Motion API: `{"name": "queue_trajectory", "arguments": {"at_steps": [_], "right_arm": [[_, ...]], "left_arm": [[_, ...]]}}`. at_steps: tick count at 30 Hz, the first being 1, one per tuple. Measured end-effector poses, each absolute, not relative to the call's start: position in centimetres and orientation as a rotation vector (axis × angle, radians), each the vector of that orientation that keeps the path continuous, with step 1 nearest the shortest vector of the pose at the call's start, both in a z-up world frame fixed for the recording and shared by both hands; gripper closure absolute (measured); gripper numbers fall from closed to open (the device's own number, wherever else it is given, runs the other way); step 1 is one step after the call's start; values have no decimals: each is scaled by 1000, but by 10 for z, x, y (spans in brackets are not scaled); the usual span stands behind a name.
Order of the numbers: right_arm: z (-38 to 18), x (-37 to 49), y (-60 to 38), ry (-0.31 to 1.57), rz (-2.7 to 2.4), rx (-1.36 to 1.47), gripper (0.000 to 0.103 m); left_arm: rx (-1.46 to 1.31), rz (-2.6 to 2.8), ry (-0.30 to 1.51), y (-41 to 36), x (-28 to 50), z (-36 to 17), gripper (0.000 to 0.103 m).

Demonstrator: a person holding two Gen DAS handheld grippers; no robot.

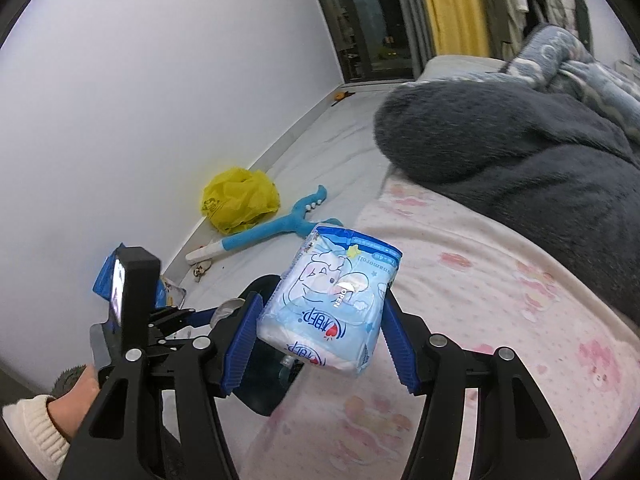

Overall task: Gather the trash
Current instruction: 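Carry the tape ring and wipes pack with both tools over the bin, then open the left tool to drop the tape ring into the bin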

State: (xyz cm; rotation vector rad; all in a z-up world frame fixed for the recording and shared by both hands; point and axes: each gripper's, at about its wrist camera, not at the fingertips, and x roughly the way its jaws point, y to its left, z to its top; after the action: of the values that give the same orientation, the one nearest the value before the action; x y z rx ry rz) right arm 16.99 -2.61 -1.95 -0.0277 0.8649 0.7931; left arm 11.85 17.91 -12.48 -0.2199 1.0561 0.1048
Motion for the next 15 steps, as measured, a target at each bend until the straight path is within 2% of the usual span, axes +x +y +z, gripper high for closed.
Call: {"name": "queue_trajectory", "arguments": {"at_steps": [15], "right_arm": [[-36, 159, 38, 898, 864, -117, 43]], "left_arm": [[-314, 143, 1219, 221, 110, -168, 53]]}}
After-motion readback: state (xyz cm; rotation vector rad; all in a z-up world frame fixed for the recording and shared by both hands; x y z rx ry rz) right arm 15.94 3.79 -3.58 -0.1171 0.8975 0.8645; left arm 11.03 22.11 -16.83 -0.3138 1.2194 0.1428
